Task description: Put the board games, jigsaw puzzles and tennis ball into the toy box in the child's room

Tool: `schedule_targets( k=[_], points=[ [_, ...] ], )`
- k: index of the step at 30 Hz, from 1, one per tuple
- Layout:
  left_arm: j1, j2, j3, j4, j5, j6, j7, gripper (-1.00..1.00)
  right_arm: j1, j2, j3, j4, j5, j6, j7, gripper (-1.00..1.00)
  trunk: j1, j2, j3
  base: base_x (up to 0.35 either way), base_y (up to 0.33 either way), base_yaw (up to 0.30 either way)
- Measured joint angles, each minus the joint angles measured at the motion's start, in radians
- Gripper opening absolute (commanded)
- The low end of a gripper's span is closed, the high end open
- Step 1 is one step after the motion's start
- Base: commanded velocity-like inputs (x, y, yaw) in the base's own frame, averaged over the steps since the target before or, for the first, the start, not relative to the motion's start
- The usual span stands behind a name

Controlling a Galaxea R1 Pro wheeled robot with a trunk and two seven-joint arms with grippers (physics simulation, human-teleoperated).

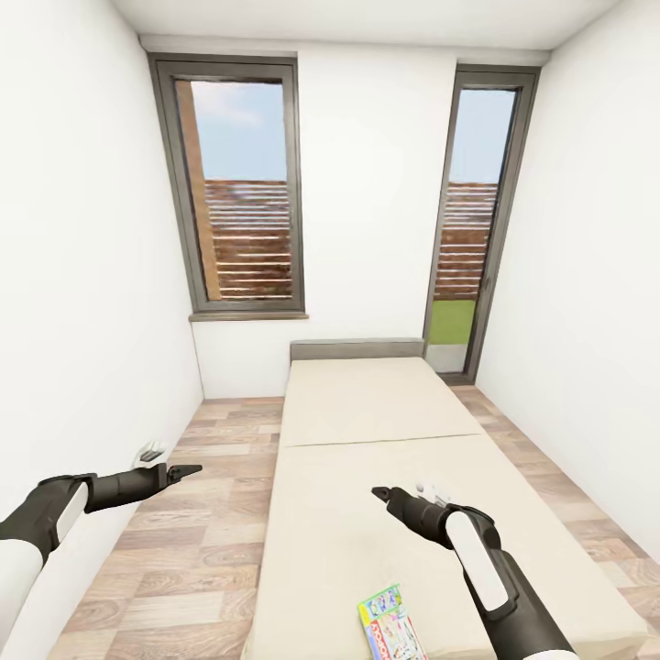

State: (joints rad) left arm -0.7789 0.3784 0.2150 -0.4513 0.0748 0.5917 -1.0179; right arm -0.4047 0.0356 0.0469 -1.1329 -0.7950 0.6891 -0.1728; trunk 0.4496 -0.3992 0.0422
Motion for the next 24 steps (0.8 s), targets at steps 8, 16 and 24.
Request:
schedule_targets(
  k=[8,16,24],
  points=[
    [0.000,0.000,0.001,0.000,0.000,0.003,-0.001,1.00,0.000,-0.001,0.000,0.000,-0.001,0.002,0.021,1.00,0.000,0.000,0.000,0.000,-0.015,0.000],
    [0.000,0.001,0.001,0.000,0.000,0.005,-0.001,1.00,0.000,-0.003,-0.001,0.000,0.000,0.019,0.050,1.00,0.000,0.000,0.000,0.000,-0.002,0.000],
    [0.000,0.002,0.003,0.000,0.001,0.005,-0.001,1.00,0.000,-0.003,-0.001,0.000,0.001,0.024,0.071,1.00,0.000,0.000,0.000,0.000,0.000,0.000]
  ],
)
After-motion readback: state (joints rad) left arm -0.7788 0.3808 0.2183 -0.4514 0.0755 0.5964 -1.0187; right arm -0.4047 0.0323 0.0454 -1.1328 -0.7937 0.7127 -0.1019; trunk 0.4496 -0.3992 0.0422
